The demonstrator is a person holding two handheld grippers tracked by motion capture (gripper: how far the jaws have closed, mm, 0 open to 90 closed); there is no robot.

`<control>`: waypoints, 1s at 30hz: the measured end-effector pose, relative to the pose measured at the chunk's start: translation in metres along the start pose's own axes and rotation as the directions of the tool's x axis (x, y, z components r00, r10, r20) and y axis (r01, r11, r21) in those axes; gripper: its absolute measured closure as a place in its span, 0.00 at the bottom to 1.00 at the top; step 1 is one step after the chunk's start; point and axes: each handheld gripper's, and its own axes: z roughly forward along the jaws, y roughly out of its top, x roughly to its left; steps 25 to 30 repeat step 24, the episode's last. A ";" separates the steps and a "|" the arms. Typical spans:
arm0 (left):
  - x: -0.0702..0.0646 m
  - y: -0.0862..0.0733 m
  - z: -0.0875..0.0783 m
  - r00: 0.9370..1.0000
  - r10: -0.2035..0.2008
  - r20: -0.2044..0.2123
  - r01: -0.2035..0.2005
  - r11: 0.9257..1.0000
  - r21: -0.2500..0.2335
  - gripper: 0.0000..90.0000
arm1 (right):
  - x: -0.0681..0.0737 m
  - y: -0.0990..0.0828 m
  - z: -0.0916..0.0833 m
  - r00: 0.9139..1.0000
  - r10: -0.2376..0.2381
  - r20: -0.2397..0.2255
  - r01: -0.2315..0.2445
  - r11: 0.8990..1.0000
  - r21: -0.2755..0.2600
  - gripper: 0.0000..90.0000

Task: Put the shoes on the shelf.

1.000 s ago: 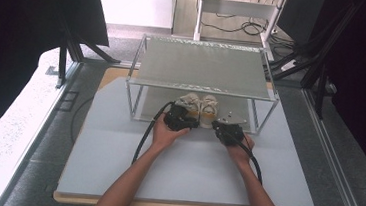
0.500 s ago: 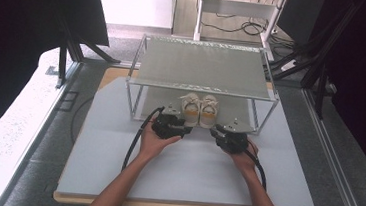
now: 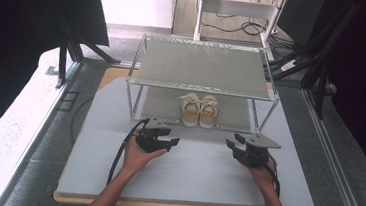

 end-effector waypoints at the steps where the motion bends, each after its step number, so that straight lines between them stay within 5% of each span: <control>1: 0.000 -0.003 -0.004 1.000 -0.004 -0.005 0.004 1.000 0.002 0.50 | -0.002 -0.002 -0.003 1.000 0.009 0.002 -0.009 1.000 0.004 0.63; 6: 0.003 -0.018 -0.019 0.999 -0.052 0.005 0.052 0.999 -0.012 0.47 | -0.005 -0.013 -0.013 1.000 0.029 0.004 -0.029 0.999 0.017 0.59; 12: 0.007 -0.029 -0.030 0.998 -0.059 -0.014 0.059 0.998 0.004 0.46 | -0.005 -0.020 -0.018 1.000 0.014 0.011 -0.015 0.999 0.035 0.57; 19: 0.006 -0.031 -0.027 0.999 -0.046 -0.004 0.047 0.999 0.023 0.44 | 0.000 -0.023 -0.019 1.000 -0.005 0.031 0.003 0.999 0.045 0.53; 24: 0.007 -0.032 -0.030 0.999 -0.052 -0.005 0.052 0.999 0.014 0.44 | -0.003 -0.025 -0.019 0.996 0.043 0.080 -0.050 0.995 0.087 0.48; 30: 0.007 -0.032 -0.030 0.999 -0.052 -0.005 0.052 0.999 0.014 0.44 | -0.003 -0.025 -0.019 0.996 0.043 0.080 -0.050 0.995 0.087 0.48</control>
